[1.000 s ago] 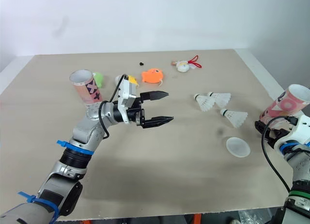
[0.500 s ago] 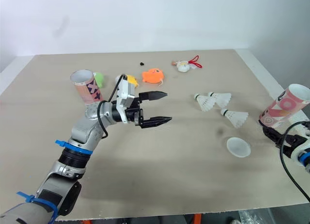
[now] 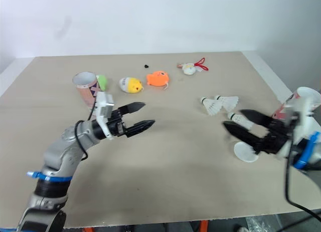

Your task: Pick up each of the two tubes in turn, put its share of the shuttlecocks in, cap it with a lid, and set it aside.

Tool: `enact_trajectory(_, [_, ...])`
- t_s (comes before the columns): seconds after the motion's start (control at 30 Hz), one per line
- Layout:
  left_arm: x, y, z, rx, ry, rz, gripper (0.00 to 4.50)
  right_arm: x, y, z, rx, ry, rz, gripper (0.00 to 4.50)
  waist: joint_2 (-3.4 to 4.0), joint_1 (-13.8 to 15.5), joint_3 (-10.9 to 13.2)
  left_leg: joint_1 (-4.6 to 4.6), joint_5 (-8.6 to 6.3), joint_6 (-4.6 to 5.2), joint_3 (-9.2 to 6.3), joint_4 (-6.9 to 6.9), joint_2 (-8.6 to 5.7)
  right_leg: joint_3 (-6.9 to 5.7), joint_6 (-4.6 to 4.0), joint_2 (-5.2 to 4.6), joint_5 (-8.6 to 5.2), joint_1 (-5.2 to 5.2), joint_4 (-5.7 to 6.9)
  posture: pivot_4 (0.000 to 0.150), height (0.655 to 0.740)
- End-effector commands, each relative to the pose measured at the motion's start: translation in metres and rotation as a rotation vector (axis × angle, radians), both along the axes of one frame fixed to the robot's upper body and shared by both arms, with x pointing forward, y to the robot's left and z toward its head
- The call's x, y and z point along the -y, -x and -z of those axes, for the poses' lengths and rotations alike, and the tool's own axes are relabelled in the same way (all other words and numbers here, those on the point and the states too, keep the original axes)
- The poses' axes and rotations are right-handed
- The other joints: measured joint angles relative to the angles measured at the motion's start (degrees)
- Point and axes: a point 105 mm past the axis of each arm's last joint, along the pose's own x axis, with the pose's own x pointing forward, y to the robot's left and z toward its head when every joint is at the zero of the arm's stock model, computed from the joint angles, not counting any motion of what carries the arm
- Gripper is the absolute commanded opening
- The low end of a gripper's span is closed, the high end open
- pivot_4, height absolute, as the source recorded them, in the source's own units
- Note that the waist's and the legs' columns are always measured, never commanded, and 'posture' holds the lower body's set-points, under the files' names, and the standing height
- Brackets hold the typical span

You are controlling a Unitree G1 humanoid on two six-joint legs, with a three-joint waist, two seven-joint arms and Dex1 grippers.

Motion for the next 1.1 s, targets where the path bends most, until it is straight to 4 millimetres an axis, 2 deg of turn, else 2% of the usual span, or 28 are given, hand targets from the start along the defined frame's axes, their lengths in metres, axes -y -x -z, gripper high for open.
enact_trajectory(0.03, [-0.022, 0.001, -0.013, 0.011, 0.056, -0.171, 4.5, -0.045, -0.006, 0.0, 0.071, 0.014, -0.146, 4.46, -0.05, 0.12, 0.02, -0.01, 0.02, -0.02, 0.0, 0.0, -0.01, -0.01, -0.01, 0.0, 0.01, -0.01, 0.0, 0.15, 0.74])
enact_trajectory(0.17, [-0.05, -0.002, -0.01, -0.004, 0.087, -0.371, 4.5, -0.072, -0.021, 0.002, 0.096, -0.028, -0.19, 4.46, -0.1, 0.15, 0.03, -0.03, 0.03, -0.03, 0.0, 0.0, 0.0, 0.0, -0.02, 0.0, 0.01, -0.03, 0.0, 0.15, 0.74])
enact_trajectory(0.27, [-0.082, -0.004, 0.0, -0.023, 0.102, -0.593, 4.5, -0.09, -0.025, 0.015, 0.084, -0.009, -0.246, 4.46, -0.22, 0.3, 0.0, -0.08, 0.01, -0.06, -0.01, -0.02, -0.01, -0.06, -0.01, -0.04, -0.06, -0.04, -0.02, 0.15, 0.74])
enact_trajectory(0.47, [-0.109, -0.001, 0.021, -0.052, 0.038, -0.783, 4.5, -0.098, -0.029, 0.022, 0.083, -0.026, -0.282, 4.46, -0.37, 0.5, 0.02, -0.19, -0.08, -0.2, -0.02, -0.03, -0.05, -0.13, 0.03, -0.21, -0.15, -0.06, -0.08, 0.15, 0.74])
enact_trajectory(0.63, [-0.138, -0.012, 0.039, -0.095, -0.01, -0.972, 4.5, -0.106, -0.035, 0.023, 0.1, -0.048, -0.269, 4.46, -0.4, 0.37, 0.01, -0.14, -0.07, -0.19, 0.0, -0.02, -0.05, -0.1, 0.04, -0.19, -0.07, -0.03, -0.18, 0.15, 0.74])
enact_trajectory(0.73, [-0.145, -0.015, 0.042, -0.099, -0.032, -0.991, 4.5, -0.11, -0.038, 0.025, 0.11, -0.045, -0.249, 4.46, -0.4, 0.3, 0.02, -0.11, -0.06, -0.19, 0.01, -0.03, 0.0, -0.13, -0.05, -0.06, -0.01, -0.04, -0.18, 0.15, 0.74])
enact_trajectory(0.9, [-0.139, -0.027, 0.056, -0.152, -0.115, -0.923, 4.5, -0.112, -0.035, 0.024, 0.128, -0.051, -0.243, 4.46, -0.42, 0.36, 0.02, -0.15, -0.06, -0.2, 0.01, -0.04, 0.01, -0.18, -0.07, -0.07, -0.04, -0.04, -0.18, 0.15, 0.74])
enact_trajectory(1.03, [-0.139, -0.037, 0.057, -0.153, -0.137, -0.918, 4.5, -0.111, -0.034, 0.024, 0.132, -0.049, -0.236, 4.46, -0.45, 0.32, 0.02, -0.17, -0.07, -0.2, 0.01, -0.04, 0.0, -0.18, -0.05, -0.1, -0.04, -0.04, -0.22, 0.15, 0.74])
enact_trajectory(1.1, [-0.146, -0.048, 0.056, -0.153, -0.152, -0.929, 4.5, -0.11, -0.034, 0.025, 0.133, -0.05, -0.223, 4.46, -0.46, 0.33, 0.03, -0.19, -0.07, -0.2, 0.01, -0.05, 0.0, -0.19, -0.05, -0.1, -0.04, -0.06, -0.23, 0.15, 0.74])
